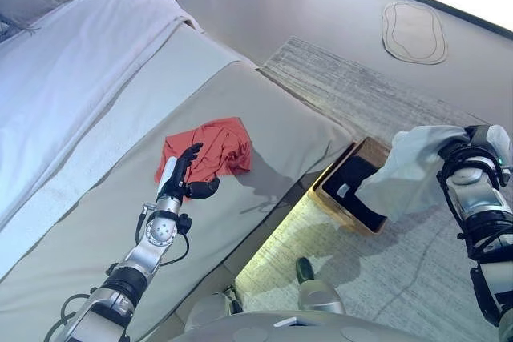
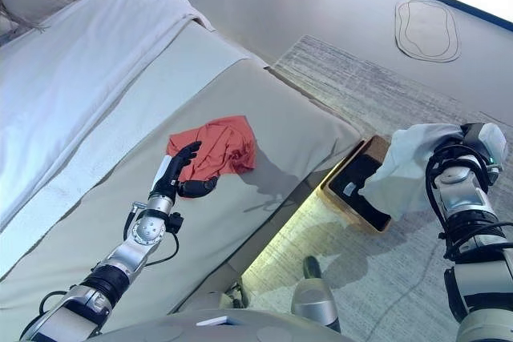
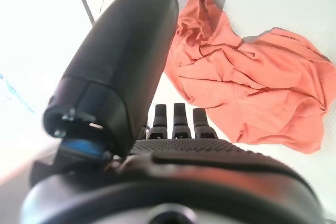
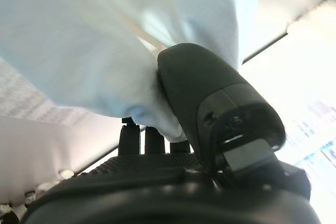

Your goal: Pick up the clothes from the bed and place them into the basket

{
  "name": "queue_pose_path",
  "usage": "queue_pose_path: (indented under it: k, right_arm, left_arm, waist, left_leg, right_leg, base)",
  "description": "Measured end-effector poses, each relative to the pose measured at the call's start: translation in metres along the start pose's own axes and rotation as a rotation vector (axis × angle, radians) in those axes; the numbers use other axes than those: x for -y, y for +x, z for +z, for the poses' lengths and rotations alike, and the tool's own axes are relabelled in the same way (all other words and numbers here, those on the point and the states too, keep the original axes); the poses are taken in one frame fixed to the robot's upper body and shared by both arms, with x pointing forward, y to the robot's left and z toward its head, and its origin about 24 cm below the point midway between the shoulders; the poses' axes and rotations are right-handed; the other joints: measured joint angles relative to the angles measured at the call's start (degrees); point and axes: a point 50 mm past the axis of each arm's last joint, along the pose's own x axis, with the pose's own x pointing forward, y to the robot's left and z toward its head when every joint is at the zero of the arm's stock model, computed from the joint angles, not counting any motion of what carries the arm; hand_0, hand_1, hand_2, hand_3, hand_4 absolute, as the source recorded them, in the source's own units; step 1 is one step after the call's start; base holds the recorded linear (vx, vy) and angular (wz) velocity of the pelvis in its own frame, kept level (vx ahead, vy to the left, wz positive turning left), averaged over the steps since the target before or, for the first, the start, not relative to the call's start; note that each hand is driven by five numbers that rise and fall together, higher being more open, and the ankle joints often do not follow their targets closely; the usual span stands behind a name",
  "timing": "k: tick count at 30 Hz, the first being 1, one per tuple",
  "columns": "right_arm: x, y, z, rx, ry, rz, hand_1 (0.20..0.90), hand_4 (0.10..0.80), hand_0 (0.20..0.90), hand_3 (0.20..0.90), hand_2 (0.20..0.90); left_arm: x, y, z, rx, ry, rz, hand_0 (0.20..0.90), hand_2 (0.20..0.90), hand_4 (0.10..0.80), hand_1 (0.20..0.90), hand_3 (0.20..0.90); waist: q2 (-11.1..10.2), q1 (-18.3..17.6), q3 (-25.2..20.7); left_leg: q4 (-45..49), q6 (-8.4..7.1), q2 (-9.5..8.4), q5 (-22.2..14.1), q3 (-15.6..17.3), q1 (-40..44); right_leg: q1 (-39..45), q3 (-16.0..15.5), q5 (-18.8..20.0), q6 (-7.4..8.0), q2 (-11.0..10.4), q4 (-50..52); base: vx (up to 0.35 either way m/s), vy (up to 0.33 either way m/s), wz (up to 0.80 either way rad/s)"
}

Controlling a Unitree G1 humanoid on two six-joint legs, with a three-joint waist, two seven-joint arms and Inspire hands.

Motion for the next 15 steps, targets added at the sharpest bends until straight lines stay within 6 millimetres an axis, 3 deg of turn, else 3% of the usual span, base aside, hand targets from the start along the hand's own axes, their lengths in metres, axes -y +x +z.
queue_pose_path:
  k: [10,11,12,15]
  right_arm:
    - [-0.002,0.003,-0.025,-0.087,-0.046,0.032,0.316,0.119,0.316,0.219,0.316]
    - [-0.002,0.003,-0.027,-0.095,-0.049,0.033,0.575,0.421,0.575,0.521,0.575]
    - [-0.002,0.003,-0.029,-0.103,-0.052,0.035,0.9,0.8,0.9,0.9,0.9]
    - [-0.002,0.004,-0.035,-0.129,-0.065,0.05,0.9,0.8,0.9,0.9,0.9]
  left_arm:
    - [0.011,-0.004,-0.002,-0.004,0.0,-0.054,0.9,0.9,0.8,0.9,0.9]
    - [0.012,-0.004,-0.002,-0.007,-0.002,-0.056,0.9,0.9,0.8,0.9,0.9]
    - [0.013,-0.005,-0.003,-0.009,-0.003,-0.06,0.9,0.9,0.8,0.9,0.9]
    - [0.017,-0.008,-0.005,-0.016,-0.004,-0.076,0.9,0.9,0.8,0.9,0.9]
  waist:
    - [2.28,0.14,-1.39]
    - [2.52,0.18,-1.54]
    - [2.83,0.25,-1.71]
    - [3.95,0.3,-2.43]
  left_leg:
    - [-0.03,-0.01,-0.04,0.0,-0.09,-0.05]
    - [-0.03,-0.01,-0.02,-0.01,-0.11,-0.08]
    - [-0.04,-0.03,-0.01,-0.02,-0.13,-0.12]
    - [-0.05,-0.25,-0.01,-0.17,-0.27,-0.73]
  right_leg:
    - [0.02,-0.1,-0.02,-0.01,-0.05,-0.05]
    - [0.0,-0.12,-0.02,-0.01,-0.04,-0.06]
    - [-0.03,-0.14,-0.03,-0.01,-0.04,-0.11]
    - [-0.52,-0.23,-0.04,-0.01,-0.05,-0.3]
  base:
    - [0.0,0.0,0.0]
    - [0.0,0.0,0.0]
    - [0.0,0.0,0.0]
    - [0.0,0.0,0.0]
